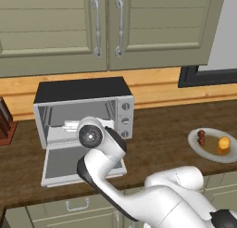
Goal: Pick up the kebab skewer and baguette bread, and place them inside the toaster oven. Close the toaster oven door and start by setting the timer.
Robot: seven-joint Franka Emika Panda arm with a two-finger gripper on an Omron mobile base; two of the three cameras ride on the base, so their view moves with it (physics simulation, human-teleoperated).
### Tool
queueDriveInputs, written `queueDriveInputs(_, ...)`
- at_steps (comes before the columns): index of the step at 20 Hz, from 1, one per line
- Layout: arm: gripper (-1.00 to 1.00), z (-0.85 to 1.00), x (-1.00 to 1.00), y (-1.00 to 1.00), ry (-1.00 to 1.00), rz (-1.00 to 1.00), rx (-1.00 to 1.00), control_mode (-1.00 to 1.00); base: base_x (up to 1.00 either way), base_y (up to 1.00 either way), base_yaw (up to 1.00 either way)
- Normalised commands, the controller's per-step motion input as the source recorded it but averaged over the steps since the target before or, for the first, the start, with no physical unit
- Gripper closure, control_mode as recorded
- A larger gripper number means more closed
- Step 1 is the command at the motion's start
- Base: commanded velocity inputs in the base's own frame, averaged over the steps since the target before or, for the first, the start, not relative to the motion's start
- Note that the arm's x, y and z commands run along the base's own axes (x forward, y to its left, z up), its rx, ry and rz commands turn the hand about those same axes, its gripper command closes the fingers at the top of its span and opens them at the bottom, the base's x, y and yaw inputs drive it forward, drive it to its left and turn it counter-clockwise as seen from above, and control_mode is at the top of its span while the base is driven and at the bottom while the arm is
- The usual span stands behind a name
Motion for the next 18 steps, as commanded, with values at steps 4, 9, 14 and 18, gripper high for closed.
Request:
queueDriveInputs(4, -1.00, -0.10, 0.10, 0.00, 0.00, 0.00, -0.06, -1.00, 0.00, 0.00, 0.00)
queueDriveInputs(9, -1.00, -0.10, 0.07, -0.01, 0.00, 0.00, -0.03, -1.00, 0.00, 0.00, 0.00)
queueDriveInputs(14, -1.00, -0.02, 0.32, 0.00, 0.00, 0.00, 0.00, -1.00, 0.00, 0.00, 0.00)
queueDriveInputs(18, -1.00, -0.01, 0.27, 0.00, 0.00, 0.00, 0.00, -1.00, 0.00, 0.00, 0.00)
